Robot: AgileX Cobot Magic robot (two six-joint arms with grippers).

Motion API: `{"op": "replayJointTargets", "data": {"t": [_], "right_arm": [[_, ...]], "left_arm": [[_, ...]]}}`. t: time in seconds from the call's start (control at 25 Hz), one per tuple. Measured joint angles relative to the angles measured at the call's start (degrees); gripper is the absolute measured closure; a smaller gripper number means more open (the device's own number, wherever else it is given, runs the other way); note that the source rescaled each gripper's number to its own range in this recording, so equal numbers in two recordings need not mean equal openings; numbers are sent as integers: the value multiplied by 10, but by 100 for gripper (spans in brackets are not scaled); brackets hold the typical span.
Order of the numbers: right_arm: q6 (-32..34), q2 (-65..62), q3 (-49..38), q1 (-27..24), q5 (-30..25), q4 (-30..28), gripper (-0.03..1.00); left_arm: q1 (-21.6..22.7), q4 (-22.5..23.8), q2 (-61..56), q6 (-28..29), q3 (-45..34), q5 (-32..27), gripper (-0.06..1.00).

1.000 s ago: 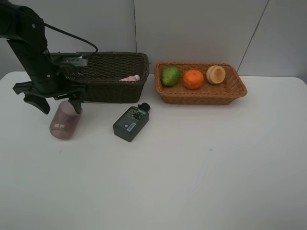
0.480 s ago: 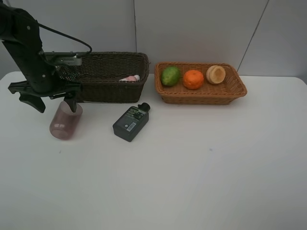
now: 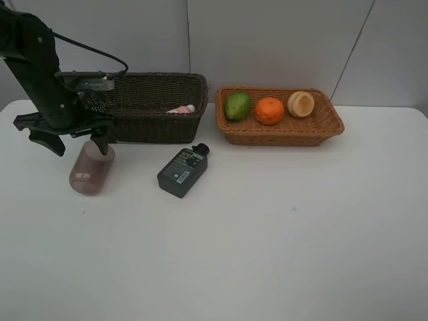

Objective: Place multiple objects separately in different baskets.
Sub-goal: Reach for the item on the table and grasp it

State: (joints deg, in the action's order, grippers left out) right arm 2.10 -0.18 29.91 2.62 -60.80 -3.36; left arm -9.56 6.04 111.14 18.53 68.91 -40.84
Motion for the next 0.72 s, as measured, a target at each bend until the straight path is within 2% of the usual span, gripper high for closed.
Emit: {"op": "replayJointTargets", "data": {"t": [0.72], "right_arm": [[0, 0, 0, 0, 0, 0, 15]], "left_arm": [[0, -2, 51, -13, 0, 23, -6]]}}
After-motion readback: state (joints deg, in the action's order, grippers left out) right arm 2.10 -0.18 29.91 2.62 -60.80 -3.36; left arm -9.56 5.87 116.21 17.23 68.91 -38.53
